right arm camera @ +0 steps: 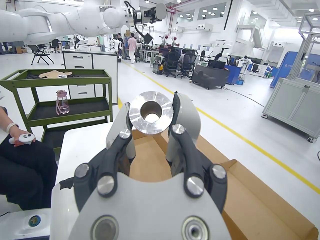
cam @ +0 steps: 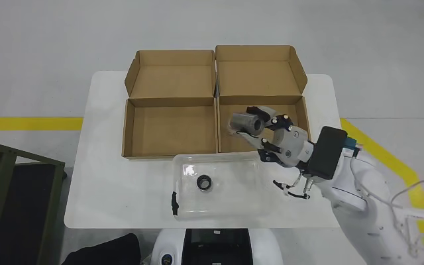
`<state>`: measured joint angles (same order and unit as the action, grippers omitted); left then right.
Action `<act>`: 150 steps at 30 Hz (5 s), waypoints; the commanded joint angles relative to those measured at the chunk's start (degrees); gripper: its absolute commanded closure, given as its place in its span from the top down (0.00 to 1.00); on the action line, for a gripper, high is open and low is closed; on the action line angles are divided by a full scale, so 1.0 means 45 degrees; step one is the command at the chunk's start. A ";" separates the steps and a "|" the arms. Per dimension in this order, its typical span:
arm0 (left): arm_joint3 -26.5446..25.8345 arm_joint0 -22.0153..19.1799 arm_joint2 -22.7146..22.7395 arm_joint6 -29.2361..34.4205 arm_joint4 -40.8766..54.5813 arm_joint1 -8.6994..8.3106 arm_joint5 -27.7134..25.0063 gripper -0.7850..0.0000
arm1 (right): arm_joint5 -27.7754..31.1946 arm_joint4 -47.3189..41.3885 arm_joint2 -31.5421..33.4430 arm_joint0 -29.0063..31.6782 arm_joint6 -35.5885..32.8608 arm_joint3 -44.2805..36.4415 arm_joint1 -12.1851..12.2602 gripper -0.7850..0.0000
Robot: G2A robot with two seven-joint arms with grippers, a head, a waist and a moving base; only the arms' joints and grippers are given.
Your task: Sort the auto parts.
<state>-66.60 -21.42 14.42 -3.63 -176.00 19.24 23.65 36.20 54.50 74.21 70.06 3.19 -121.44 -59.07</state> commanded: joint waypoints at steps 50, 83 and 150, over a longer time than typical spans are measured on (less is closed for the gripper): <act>0.0000 0.0000 0.0000 0.0000 0.0000 0.0000 0.0000 1.00 | -0.2345 0.0791 -0.7776 -0.5779 -0.4269 0.6679 -0.2464 0.00; 0.0000 0.0000 0.0000 0.0000 0.0000 0.0000 0.0000 1.00 | -0.3416 0.0153 -1.1253 -0.9747 -0.6520 1.3958 -0.6286 0.00; 0.0000 0.0000 0.0000 0.0000 0.0000 0.0000 0.0000 1.00 | 0.4069 0.4598 -0.4662 -0.1664 -0.8028 0.3881 -0.3185 1.00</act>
<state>-66.60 -21.42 14.42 -3.63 -176.00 19.24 23.65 54.23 74.56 53.33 62.44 -33.66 -104.07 -73.49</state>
